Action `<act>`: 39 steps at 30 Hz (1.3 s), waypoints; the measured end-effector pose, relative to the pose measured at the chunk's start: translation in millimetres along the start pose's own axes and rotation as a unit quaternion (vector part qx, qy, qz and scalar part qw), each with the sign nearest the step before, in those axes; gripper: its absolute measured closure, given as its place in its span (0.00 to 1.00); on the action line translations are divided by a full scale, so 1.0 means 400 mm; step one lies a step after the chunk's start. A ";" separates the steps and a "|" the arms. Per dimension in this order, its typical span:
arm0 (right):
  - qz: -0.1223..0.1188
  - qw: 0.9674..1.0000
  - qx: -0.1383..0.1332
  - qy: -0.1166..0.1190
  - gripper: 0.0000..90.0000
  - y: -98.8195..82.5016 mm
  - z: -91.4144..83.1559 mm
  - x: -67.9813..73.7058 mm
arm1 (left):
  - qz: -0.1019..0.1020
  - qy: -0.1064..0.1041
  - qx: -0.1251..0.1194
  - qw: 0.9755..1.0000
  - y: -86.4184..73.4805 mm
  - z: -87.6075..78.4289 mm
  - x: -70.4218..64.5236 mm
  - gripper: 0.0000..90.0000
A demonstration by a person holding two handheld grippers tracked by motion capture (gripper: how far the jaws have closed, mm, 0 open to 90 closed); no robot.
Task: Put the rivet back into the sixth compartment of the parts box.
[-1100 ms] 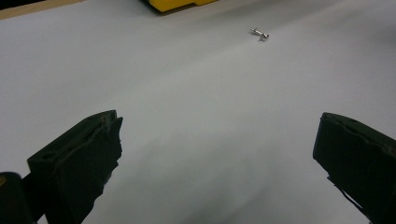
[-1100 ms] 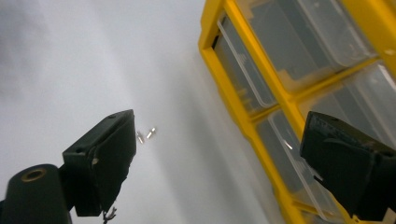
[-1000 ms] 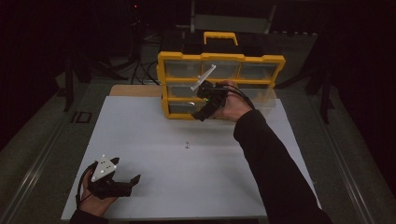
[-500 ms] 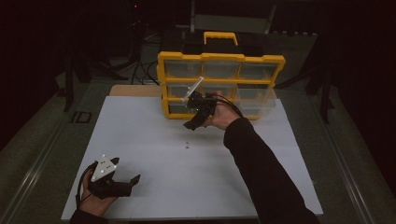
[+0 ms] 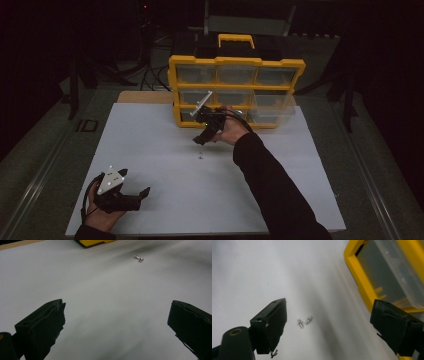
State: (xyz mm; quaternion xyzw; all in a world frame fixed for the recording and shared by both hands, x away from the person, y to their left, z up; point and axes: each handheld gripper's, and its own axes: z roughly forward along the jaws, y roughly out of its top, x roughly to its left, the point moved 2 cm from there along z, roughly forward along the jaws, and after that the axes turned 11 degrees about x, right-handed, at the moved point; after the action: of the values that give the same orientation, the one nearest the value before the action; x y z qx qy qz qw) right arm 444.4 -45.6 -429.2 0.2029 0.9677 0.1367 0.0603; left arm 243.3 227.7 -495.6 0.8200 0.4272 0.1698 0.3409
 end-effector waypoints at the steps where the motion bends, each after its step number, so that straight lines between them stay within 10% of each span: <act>1: 0.000 1.000 0.005 0.007 0.19 -0.002 0.023 0.002 | 0.000 0.000 0.000 1.000 0.000 0.000 0.000 0.02; 17: 0.019 0.999 0.033 0.024 0.29 -0.022 0.134 0.010 | 0.000 0.000 0.000 1.000 0.000 0.000 0.000 0.02; 39: -0.004 0.994 0.107 0.037 0.91 -0.038 0.197 0.038 | 0.001 0.002 0.001 1.000 0.000 0.000 -0.001 0.02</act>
State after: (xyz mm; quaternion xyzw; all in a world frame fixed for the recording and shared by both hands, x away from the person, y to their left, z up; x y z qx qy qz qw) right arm 438.5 -34.0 -510.0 0.1991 0.9792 0.0395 0.0025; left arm 242.9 227.2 -495.6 0.8203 0.4273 0.1710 0.3394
